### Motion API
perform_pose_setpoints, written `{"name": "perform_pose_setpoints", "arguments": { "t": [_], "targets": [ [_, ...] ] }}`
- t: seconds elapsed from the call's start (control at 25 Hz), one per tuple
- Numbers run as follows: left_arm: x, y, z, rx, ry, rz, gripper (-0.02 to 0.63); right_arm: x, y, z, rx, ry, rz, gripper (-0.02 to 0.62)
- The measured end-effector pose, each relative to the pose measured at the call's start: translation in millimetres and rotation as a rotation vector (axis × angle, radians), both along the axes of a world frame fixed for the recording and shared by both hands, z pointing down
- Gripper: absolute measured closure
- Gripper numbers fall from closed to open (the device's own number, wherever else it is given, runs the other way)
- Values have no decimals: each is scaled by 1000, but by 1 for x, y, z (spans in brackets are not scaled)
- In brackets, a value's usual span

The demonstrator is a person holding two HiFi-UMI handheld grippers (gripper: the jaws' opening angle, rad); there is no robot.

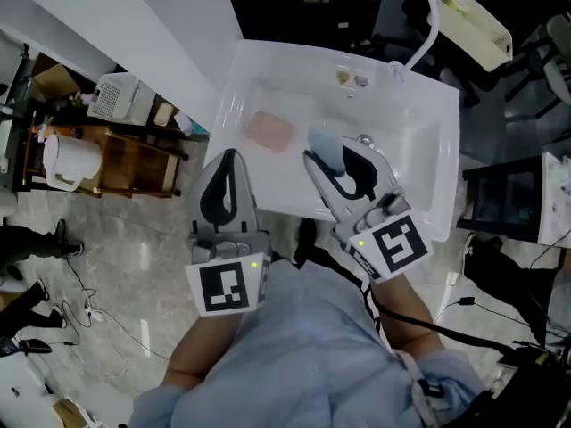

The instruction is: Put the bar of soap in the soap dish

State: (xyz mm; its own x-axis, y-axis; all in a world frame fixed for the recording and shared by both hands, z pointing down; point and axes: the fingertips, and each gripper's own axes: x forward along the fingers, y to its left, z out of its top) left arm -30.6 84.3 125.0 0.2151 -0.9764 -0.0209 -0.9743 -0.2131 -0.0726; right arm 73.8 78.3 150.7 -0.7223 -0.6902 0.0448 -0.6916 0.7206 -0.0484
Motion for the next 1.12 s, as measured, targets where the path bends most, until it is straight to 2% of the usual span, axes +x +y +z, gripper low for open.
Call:
{"name": "perform_pose_setpoints", "arguments": {
  "t": [0.28, 0.6, 0.88, 1.12],
  "targets": [
    [-2, -27, -3, -8, -2, -33, 600, -8, -35, -5, 8, -1, -53, 476],
    [-22, -68, 16, -25, 26, -52, 600, -31, -71, 19, -25, 34, -85, 476],
    [-44, -111, 48, -87, 69, -28, 600, -62, -104, 59, -129, 74, -109, 476],
    [-62, -143, 79, -152, 105, 6, 600, -86, -125, 101, -183, 124, -126, 476]
  ]
}}
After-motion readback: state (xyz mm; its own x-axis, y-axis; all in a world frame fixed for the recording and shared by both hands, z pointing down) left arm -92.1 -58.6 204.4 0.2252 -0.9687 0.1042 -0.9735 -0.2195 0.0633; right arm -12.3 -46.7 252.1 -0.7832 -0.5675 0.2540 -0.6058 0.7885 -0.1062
